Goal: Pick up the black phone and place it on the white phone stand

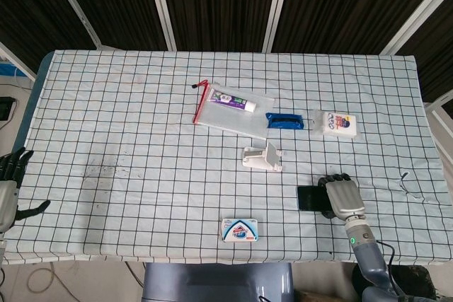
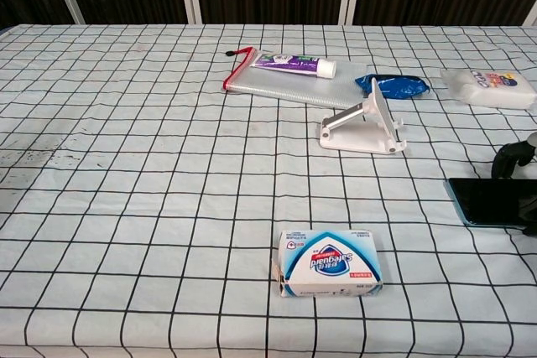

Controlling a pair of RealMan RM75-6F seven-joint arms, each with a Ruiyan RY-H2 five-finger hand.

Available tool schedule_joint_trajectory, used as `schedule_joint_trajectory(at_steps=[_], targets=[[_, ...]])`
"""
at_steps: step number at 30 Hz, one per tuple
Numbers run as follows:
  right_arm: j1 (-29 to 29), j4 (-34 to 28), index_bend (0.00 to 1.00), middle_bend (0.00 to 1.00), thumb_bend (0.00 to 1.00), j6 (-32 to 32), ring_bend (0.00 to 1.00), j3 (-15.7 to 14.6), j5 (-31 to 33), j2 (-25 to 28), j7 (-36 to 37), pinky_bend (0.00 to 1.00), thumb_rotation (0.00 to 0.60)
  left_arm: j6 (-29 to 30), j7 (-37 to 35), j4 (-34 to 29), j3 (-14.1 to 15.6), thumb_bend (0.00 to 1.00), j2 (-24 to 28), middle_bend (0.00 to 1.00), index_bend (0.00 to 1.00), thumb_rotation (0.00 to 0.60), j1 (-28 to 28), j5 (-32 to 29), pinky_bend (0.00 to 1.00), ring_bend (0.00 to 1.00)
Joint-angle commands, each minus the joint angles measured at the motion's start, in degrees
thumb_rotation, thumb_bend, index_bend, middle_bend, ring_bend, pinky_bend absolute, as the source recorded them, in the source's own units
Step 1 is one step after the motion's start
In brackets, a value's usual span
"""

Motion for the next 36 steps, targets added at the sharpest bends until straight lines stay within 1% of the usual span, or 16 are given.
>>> schedule_joint_trajectory(at_steps=[1,3,8,11,14,19,25,29,36], targets=[[0.08,0.14,0.4,0.42,0.22,0.06,0.27,-0.11,0.0,-0.08,-0.21,0.22,0.6,-0.01,-0.04,-0.04,-0.01,0.0,0.04,0.0,0.0,0.6,0.0,-0.02,0.0,0.0],[0.12,0.2,0.4,0.43,0.23,0.13,0.28,-0.22,0.05,-0.11,-0.35,0.23,0.6,-0.04,-0.06,-0.08,0.0,0.0,0.07,0.0,0.0,0.6,0.0,-0.06,0.0,0.0],[0.19,0.46,0.41,0.47,0.25,0.45,0.36,-0.53,-0.51,-0.14,-0.45,0.27,0.6,-0.05,-0.18,-0.13,-0.01,0.0,0.1,0.0,0.0,0.6,0.0,-0.07,0.0,0.0],[0.21,0.56,0.43,0.49,0.26,0.59,0.39,-0.63,-0.75,-0.11,-0.38,0.28,0.6,0.01,-0.26,-0.09,-0.01,0.0,0.1,0.0,0.0,0.6,0.02,-0.05,0.0,0.0],[0.2,0.63,0.45,0.53,0.27,0.66,0.42,-0.81,-0.97,-0.02,-0.31,0.32,0.6,0.02,-0.4,-0.14,-0.01,0.0,0.16,0.0,0.0,0.6,0.05,-0.06,0.0,0.0],[0.1,0.2,0.46,0.54,0.28,0.95,0.43,-1.15,-1.8,0.48,0.09,0.34,0.6,0.06,-0.64,-0.22,0.01,0.0,0.28,0.0,0.0,0.6,0.08,0.03,0.0,0.0],[-0.11,-0.56,0.46,0.54,0.28,1.84,0.43,-0.98,-3.98,1.12,2.46,0.34,0.6,0.06,-0.74,-0.22,0.04,0.0,0.32,0.0,0.0,0.6,0.09,0.08,0.0,0.0],[-0.15,-1.83,0.47,0.54,0.28,3.13,0.43,0.04,-6.54,1.69,6.09,0.34,0.6,-0.01,-0.69,-0.18,0.04,0.0,0.28,0.0,0.0,0.6,0.06,0.03,0.0,0.0],[-0.09,-2.42,0.48,0.55,0.28,4.38,0.44,1.68,-8.63,2.23,10.6,0.34,0.6,-0.15,-0.56,-0.22,0.04,0.0,0.2,0.0,0.0,0.6,0.02,-0.12,0.0,0.0]])
